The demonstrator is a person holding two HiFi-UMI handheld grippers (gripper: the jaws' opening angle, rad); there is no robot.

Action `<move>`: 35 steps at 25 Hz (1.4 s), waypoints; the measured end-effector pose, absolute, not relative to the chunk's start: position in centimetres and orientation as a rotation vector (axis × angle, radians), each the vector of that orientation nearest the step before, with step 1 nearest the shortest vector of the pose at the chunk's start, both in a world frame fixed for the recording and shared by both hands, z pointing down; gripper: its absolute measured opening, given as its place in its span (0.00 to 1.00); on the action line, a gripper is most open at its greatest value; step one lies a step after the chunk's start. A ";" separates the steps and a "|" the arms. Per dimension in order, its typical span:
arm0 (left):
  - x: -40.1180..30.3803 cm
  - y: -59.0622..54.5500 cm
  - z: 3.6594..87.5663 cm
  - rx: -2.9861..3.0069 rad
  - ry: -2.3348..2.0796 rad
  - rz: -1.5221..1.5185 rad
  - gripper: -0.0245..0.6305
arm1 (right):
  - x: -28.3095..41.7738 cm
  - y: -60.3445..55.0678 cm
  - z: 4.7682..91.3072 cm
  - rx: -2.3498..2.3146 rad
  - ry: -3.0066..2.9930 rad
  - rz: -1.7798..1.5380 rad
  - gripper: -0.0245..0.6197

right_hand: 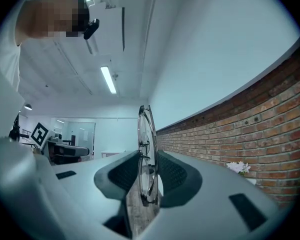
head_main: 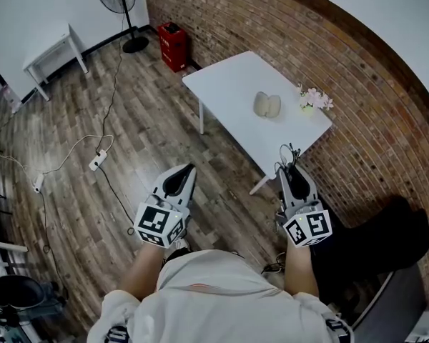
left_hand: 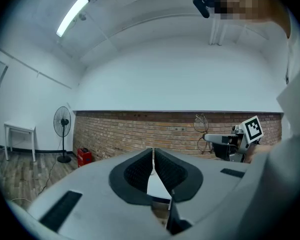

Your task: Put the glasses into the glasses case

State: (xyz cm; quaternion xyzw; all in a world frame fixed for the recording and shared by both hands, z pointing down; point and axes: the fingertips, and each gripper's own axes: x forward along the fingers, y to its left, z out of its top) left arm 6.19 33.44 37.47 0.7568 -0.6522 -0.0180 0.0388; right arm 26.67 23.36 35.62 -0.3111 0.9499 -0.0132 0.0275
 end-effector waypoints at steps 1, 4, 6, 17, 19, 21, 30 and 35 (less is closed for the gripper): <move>6.0 33.5 37.5 2.320 -1.998 -0.055 0.07 | 26.5 23.4 35.7 -0.963 2.936 -0.044 0.29; 5.5 33.7 37.8 2.313 -1.990 -0.059 0.07 | 25.9 23.4 36.0 -0.962 2.941 -0.070 0.29; 4.9 33.9 38.0 2.305 -1.983 -0.062 0.07 | 25.2 23.5 36.2 -0.952 2.942 -0.080 0.29; -2.7 37.0 39.7 2.271 -1.989 -0.088 0.07 | 17.3 26.1 37.3 -0.922 2.969 -0.097 0.29; -4.4 37.7 40.3 2.262 -1.990 -0.092 0.07 | 15.3 26.7 37.4 -0.909 2.969 -0.082 0.29; -5.9 38.5 40.8 2.253 -1.990 -0.093 0.07 | 13.4 27.2 37.5 -0.891 2.968 -0.076 0.29; -10.3 38.4 41.6 2.150 -2.066 -0.112 0.07 | 8.1 25.4 38.4 -0.774 3.034 -0.101 0.29; -12.7 36.2 41.7 2.095 -2.124 -0.087 0.07 | 4.7 22.4 39.1 -0.673 3.056 -0.115 0.29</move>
